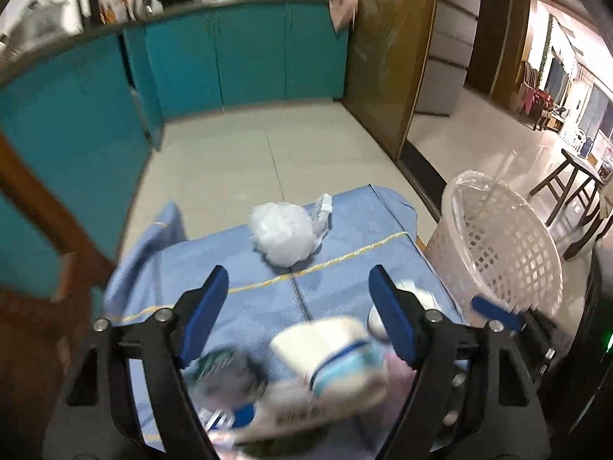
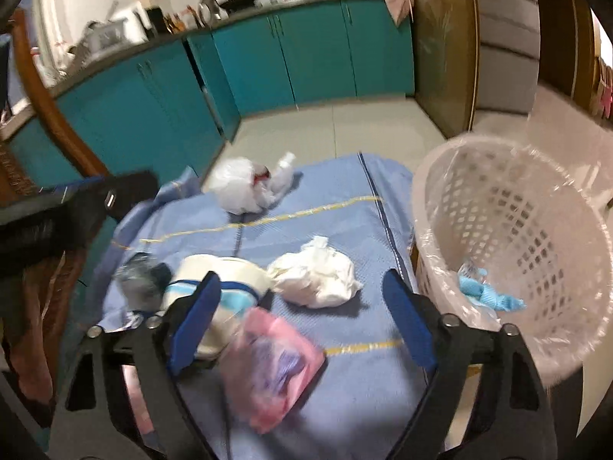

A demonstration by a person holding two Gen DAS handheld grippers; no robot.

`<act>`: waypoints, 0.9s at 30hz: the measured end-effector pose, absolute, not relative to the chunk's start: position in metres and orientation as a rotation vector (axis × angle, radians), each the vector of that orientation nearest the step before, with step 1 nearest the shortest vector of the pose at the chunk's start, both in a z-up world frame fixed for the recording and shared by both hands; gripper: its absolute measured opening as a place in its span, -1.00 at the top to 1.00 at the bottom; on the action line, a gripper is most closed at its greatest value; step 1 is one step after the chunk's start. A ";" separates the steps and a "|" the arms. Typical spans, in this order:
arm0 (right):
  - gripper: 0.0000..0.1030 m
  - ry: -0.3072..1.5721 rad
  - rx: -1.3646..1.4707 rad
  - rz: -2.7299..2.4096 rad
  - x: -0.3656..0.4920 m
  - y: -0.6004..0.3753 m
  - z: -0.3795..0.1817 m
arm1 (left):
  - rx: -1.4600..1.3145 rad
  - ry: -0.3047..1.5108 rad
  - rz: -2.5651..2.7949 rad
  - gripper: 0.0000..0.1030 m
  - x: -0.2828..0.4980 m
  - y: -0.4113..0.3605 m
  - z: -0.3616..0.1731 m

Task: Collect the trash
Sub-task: 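Grasp the white plastic bag with the left tool while the right tool grasps the white tissue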

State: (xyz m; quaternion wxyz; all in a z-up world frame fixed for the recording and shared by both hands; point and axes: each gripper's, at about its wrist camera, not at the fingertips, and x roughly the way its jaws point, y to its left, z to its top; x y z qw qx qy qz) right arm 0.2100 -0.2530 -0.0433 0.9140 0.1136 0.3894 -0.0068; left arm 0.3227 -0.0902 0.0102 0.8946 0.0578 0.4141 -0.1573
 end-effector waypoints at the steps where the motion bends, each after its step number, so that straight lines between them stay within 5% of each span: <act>1: -0.54 0.824 0.239 -0.013 0.218 -0.254 -0.048 | 0.124 0.876 -0.332 -0.48 0.335 -0.095 0.006; 10: -0.33 0.939 0.210 0.011 0.257 -0.252 -0.070 | 0.203 1.049 -0.294 -0.29 0.424 -0.121 -0.050; 17: 0.10 0.935 0.211 0.034 0.258 -0.256 -0.072 | 0.147 1.095 -0.256 0.56 0.442 -0.108 -0.075; 21: 0.41 0.897 0.229 0.055 0.252 -0.260 -0.061 | 0.091 1.042 -0.286 0.74 0.426 -0.096 -0.058; 27: 0.45 0.743 0.250 0.087 0.218 -0.266 -0.027 | 0.016 0.767 -0.335 0.74 0.330 -0.064 0.020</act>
